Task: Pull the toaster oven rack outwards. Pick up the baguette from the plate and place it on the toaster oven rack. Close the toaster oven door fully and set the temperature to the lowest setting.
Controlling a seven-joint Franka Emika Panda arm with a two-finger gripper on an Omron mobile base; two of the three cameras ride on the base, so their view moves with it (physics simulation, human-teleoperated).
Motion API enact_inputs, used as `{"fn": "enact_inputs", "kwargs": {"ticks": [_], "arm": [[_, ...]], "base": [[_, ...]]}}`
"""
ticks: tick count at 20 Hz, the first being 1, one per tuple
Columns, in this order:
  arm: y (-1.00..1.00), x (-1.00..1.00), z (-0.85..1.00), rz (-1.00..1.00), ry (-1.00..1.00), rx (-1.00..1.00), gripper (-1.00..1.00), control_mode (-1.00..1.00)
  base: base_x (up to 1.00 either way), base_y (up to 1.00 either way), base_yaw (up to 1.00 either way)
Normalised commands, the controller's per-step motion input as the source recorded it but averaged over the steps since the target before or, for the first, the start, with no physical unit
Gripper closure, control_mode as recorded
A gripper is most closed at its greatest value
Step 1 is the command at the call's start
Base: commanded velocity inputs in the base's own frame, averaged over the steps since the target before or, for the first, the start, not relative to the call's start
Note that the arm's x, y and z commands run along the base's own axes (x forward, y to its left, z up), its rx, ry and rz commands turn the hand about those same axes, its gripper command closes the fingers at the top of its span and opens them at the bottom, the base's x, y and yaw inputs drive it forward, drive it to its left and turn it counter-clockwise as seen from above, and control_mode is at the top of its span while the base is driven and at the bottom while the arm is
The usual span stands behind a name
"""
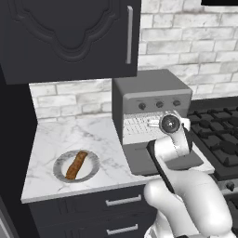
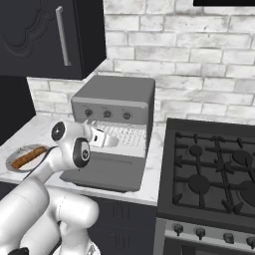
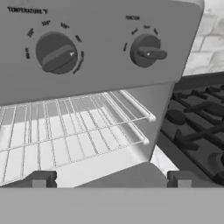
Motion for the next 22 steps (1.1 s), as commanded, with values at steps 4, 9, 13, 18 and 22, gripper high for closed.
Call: {"fn": "enact_inputs", "kwargs": {"ticks": [4,9,13,18,22], "arm": [[0.0,0.0,0.0,0.0,-0.17,-0.01,-1.0,-1.0],[0.0,0.03,0.0,0.0,-0.2,-0.02,-1.0,-1.0],[0.02,0.05,0.0,0.0,-0.17,-0.03,-1.0,-1.0],[0.08,0.08,-0.11,0.0,-0.07,-0.04,-1.0,-1.0],[0.03,0.02,-0.25,0.03,0.0,-0.07,-1.0,-1.0]], "base": [[0.0,0.0,0.0],[0.0,0.0,0.0],[0.0,0.0,0.0],[0.0,0.0,0.0],[0.0,0.0,0.0]]}}
